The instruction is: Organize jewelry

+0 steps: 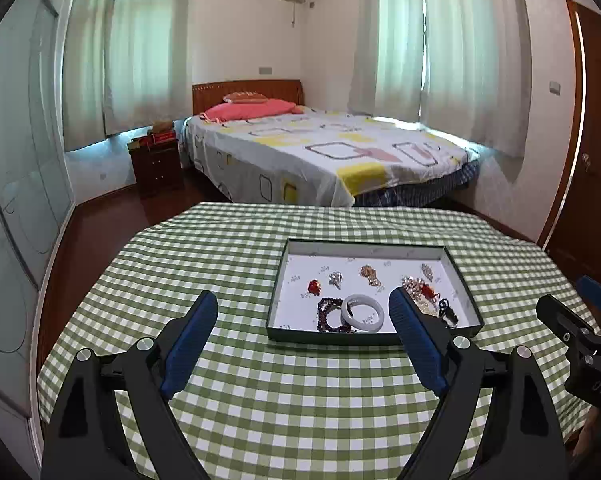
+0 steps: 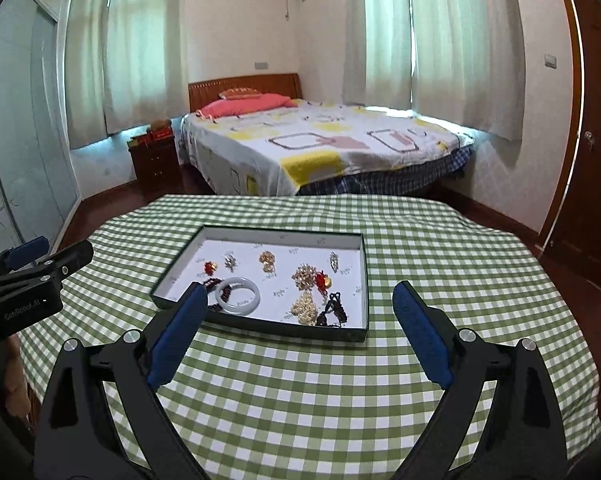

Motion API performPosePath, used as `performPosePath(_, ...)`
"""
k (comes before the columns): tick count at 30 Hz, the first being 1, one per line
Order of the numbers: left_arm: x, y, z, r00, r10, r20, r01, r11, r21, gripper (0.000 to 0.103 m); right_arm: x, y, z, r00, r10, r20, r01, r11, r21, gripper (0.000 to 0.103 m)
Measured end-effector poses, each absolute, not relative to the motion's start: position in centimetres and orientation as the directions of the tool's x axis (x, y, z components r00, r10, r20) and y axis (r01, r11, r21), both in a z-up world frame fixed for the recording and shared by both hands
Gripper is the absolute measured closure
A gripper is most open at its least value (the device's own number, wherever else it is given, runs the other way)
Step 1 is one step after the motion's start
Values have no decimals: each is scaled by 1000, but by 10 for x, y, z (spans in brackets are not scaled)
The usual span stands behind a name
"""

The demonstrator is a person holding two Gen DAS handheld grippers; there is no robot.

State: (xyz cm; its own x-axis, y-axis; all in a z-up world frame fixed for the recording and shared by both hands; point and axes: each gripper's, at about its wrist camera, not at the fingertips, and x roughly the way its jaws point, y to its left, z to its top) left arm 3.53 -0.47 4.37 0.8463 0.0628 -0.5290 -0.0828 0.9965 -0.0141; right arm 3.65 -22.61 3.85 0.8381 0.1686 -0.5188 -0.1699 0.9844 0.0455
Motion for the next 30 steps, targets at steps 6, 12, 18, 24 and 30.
performPosePath(6,15,-3,57,868,75,-492,-93,996,-13,19,17,-225,53,856,178,-486,-182,983,41,11)
performPosePath(12,6,-4,63,878,70,-473,-89,996,-18,18,8,-228,59,866,181,-466,-181,982,45,11)
performPosePath(18,2,-5,64,880,65,-470,-83,996,-17,18,6,-230,58,867,184,-464,-184,982,47,11)
performPosePath(24,1,-6,64,880,65,-471,-82,996,-16,18,6,-229,58,868,183,-462,-183,982,45,11)
performPosePath(30,0,-5,62,878,62,-475,-80,997,-18,18,4,-229,58,868,183,-462,-182,982,47,11)
